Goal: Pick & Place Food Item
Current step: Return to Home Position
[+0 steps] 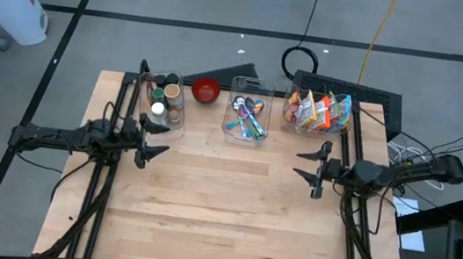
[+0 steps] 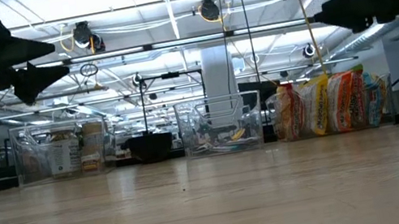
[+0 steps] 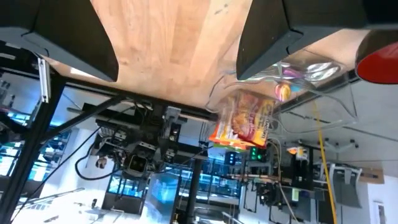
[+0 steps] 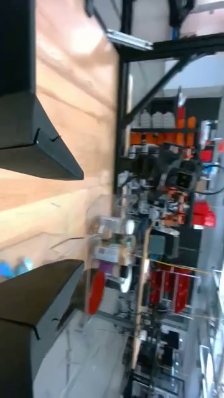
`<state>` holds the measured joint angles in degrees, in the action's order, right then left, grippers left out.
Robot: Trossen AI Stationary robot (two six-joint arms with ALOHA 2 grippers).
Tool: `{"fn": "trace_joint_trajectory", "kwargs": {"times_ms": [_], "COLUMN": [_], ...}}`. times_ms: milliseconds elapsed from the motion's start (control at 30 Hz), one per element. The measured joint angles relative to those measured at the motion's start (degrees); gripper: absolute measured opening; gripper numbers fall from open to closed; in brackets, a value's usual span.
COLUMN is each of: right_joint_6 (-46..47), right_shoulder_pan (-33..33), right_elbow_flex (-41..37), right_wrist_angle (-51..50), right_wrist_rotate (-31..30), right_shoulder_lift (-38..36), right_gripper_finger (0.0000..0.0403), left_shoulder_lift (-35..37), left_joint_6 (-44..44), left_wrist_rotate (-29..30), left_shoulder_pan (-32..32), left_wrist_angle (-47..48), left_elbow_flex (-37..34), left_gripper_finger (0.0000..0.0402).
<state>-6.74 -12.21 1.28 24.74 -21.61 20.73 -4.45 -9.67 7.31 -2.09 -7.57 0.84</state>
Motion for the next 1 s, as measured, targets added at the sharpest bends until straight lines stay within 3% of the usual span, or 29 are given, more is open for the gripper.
{"fn": "trace_joint_trajectory", "kwargs": {"times_ms": [200,400,1000], "right_joint_6": [2.16,0.45,-0.18], "right_shoulder_pan": [0.00,0.00,-0.02], "right_elbow_flex": [-0.04,-0.04,-0.11], "right_wrist_angle": [-12.77,-17.98,-19.50], "right_wrist_rotate": [0.60,0.62,-0.87], "right_shoulder_lift": [-9.19,-14.28,-13.06], "right_gripper_finger": [0.0212,0.0208,0.0201], "left_shoulder_lift": [0.01,-0.10,-0.52], "left_joint_6": [0.67,0.32,5.57], "left_wrist_rotate": [0.15,1.73,1.72], "left_shoulder_pan": [0.00,0.00,-0.07], "left_wrist_angle": [1.35,5.50,5.89], "left_elbow_flex": [0.00,0.15,0.17], "left_gripper_finger": [0.0335,0.0335,0.0335]}}
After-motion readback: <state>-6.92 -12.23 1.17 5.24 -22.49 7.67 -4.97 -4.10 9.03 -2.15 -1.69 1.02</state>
